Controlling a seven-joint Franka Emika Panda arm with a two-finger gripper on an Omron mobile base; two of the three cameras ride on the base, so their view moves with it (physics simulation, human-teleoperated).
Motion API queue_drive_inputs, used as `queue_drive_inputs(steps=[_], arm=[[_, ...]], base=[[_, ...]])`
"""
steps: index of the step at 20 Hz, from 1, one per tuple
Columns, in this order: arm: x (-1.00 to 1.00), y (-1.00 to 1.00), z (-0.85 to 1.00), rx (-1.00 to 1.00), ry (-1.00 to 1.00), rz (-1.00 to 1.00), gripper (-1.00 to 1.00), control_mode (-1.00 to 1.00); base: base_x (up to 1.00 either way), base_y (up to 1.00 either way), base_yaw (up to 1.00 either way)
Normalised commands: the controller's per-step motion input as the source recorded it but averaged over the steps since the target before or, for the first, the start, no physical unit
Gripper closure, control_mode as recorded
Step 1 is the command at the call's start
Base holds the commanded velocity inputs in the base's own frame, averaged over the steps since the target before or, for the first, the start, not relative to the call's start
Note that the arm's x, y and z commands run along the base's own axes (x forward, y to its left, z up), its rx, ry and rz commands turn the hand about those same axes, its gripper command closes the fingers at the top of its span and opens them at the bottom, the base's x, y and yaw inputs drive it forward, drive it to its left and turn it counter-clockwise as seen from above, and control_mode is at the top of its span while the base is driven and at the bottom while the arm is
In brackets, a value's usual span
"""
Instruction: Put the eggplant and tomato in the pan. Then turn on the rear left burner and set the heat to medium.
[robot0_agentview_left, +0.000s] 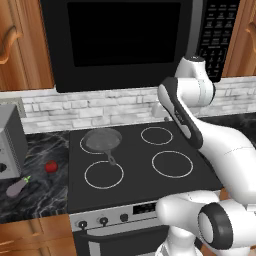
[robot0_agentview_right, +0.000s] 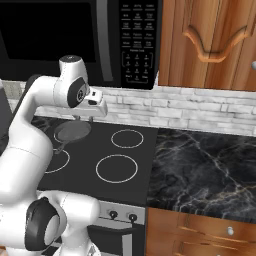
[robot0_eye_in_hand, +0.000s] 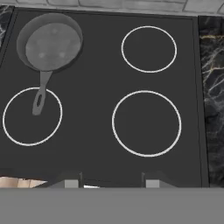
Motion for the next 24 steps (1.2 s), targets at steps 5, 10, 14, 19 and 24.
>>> queue_drive_inputs(steps=[5, 10, 14, 19, 24], arm=[[0.05, 0.06, -0.02, 0.0, 0.0, -0.02, -1.0, -1.0], [0.0, 0.41, -0.3, 0.0, 0.0, -0.04, -1.0, -1.0], [0.0, 0.87, -0.18, 0.0, 0.0, 0.0, -1.0, -1.0], [0.0, 1.0, -0.08, 0.0, 0.0, 0.0, -1.0, -1.0], [-0.01, 1.0, -0.09, 0.0, 0.0, 0.0, -1.0, -1.0]], base=[[0.0, 0.0, 0.0], [0.0, 0.0, 0.0], [0.0, 0.0, 0.0], [0.0, 0.0, 0.0], [0.0, 0.0, 0.0]])
